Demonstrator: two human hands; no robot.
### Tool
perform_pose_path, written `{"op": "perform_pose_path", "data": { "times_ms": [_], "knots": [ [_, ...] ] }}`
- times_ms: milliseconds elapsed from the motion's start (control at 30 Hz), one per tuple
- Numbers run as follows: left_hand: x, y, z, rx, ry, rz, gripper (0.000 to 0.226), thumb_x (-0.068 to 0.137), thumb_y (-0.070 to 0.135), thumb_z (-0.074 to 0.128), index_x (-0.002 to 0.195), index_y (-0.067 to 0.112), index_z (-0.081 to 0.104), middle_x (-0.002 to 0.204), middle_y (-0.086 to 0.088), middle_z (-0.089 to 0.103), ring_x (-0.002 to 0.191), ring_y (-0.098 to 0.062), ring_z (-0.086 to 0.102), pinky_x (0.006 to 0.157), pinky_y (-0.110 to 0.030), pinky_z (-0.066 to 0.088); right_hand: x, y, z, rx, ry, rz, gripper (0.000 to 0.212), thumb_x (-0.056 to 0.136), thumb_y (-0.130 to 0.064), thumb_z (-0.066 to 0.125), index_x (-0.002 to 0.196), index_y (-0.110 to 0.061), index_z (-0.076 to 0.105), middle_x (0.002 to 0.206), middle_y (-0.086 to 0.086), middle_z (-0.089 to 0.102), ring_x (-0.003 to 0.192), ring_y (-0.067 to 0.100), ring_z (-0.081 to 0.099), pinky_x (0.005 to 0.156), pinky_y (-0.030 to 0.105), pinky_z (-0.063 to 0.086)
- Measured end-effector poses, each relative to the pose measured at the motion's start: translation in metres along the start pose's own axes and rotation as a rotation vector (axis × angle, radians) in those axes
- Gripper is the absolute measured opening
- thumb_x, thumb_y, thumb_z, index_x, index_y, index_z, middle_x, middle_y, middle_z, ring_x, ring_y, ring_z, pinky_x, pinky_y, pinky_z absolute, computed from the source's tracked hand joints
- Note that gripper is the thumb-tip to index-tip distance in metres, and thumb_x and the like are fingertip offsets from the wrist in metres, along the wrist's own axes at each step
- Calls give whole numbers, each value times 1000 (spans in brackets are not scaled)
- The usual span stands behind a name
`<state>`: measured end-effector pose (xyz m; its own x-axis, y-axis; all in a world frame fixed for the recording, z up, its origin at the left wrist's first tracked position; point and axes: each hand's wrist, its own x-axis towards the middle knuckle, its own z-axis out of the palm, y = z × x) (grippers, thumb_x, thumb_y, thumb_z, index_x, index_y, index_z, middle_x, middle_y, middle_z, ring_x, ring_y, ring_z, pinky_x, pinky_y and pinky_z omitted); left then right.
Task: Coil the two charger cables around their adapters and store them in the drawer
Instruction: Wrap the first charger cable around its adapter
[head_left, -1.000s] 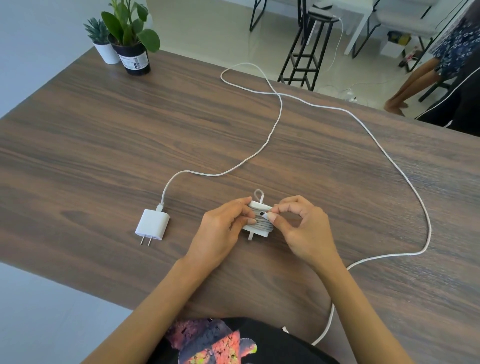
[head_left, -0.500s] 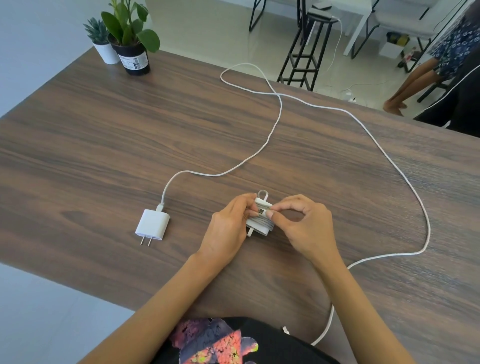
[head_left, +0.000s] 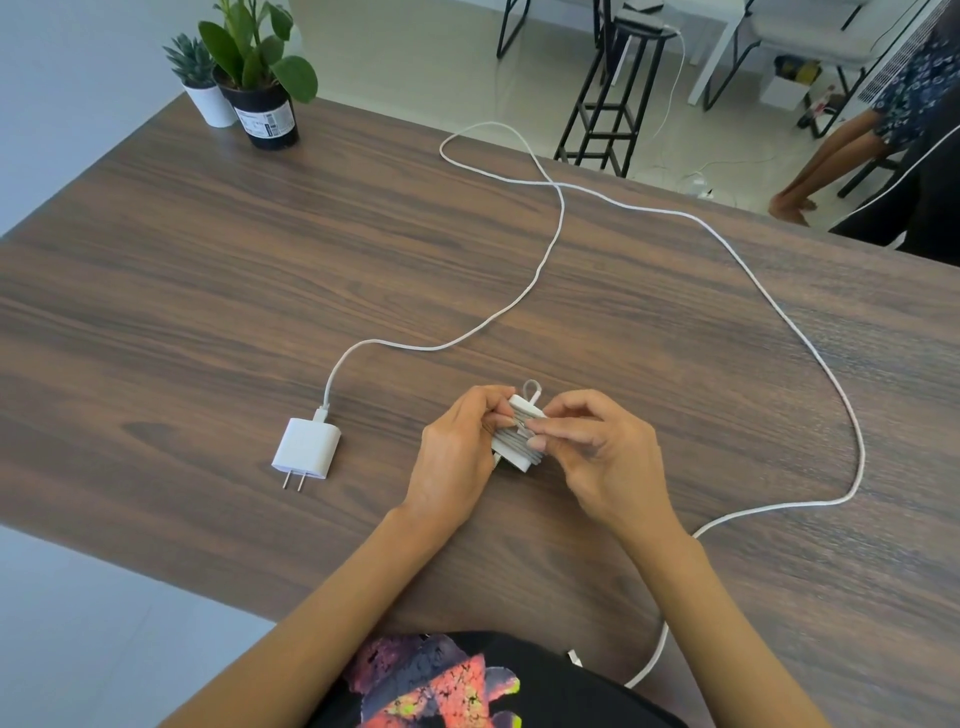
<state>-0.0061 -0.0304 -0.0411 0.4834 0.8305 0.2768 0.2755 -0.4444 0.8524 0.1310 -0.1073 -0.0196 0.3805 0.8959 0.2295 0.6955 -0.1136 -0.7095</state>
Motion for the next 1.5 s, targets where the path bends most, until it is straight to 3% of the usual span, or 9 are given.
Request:
{"op": "perform_pose_path", "data": {
  "times_ms": [100, 233, 400, 600, 733, 1000, 1200, 1300, 1500],
  "knots": [
    [0, 1, 0, -15, 12, -33, 32, 80, 20, 36, 90, 2, 61, 107, 8, 62, 94, 7, 59, 80, -13, 50, -3, 2, 4, 56, 18, 21, 16, 75, -18, 76, 87, -28, 77, 98, -15, 66, 84, 6, 64, 73, 39, 54],
    [-1, -3, -3, -87, 42, -126, 16, 86, -9, 54, 86, 6, 59, 108, 1, 67, 94, 16, 59, 83, -5, 45, -6, -2, 8, 120, 99, 53, 17, 75, -9, 77, 86, -22, 77, 97, -10, 70, 87, 7, 67, 78, 24, 53],
    [-7, -2, -12, -113, 105, -211, 8, 84, 7, 68, 87, 14, 70, 113, 3, 67, 97, 10, 62, 81, -5, 46, -10, -7, 11, 129, 185, 82, 14, 76, -9, 77, 87, -19, 78, 94, -6, 72, 88, 6, 67, 78, 3, 42],
    [-17, 2, -15, -12, 118, -39, 20, 80, 3, 70, 99, 7, 73, 110, -2, 68, 104, 12, 57, 85, -4, 43, -11, -10, 15, 154, 199, 70, 15, 76, -9, 77, 88, -17, 77, 91, -4, 71, 85, 3, 66, 74, 5, 46],
    [-17, 2, -14, -32, 143, -61, 21, 80, 3, 71, 100, 9, 73, 111, -1, 69, 105, 1, 61, 88, -7, 45, -13, -11, 18, 195, 238, 94, 15, 73, -7, 79, 84, -16, 76, 91, -6, 72, 87, 3, 67, 80, 11, 48],
    [-19, 4, -11, -76, 182, -128, 23, 77, 4, 73, 98, 11, 74, 109, 7, 68, 103, 6, 61, 90, -8, 44, -15, -13, 26, 153, 253, 63, 17, 76, -7, 75, 90, -17, 75, 97, -12, 68, 91, 6, 63, 81, 10, 45],
    [-18, 7, -12, -178, 169, -217, 21, 76, 4, 74, 96, 11, 75, 109, 5, 69, 104, 3, 62, 89, -7, 44, -18, -14, 30, 151, 249, 48, 17, 81, -8, 69, 93, -19, 72, 98, -13, 64, 93, 8, 59, 72, 30, 55],
    [-18, 10, -12, -286, 130, -309, 20, 79, 3, 72, 97, 10, 75, 112, 7, 68, 105, 5, 61, 87, -6, 43, -18, -15, 31, 144, 260, 46, 18, 80, -7, 70, 93, -19, 72, 98, -15, 63, 93, 8, 59, 74, 28, 54],
    [-16, 11, -10, -430, 103, -372, 20, 82, -2, 66, 98, 10, 73, 117, 6, 65, 109, 0, 60, 88, -10, 46, -19, -18, 35, 135, 311, 63, 18, 77, -4, 74, 93, -14, 73, 99, -10, 66, 94, 7, 59, 84, 6, 39]
  ]
}}
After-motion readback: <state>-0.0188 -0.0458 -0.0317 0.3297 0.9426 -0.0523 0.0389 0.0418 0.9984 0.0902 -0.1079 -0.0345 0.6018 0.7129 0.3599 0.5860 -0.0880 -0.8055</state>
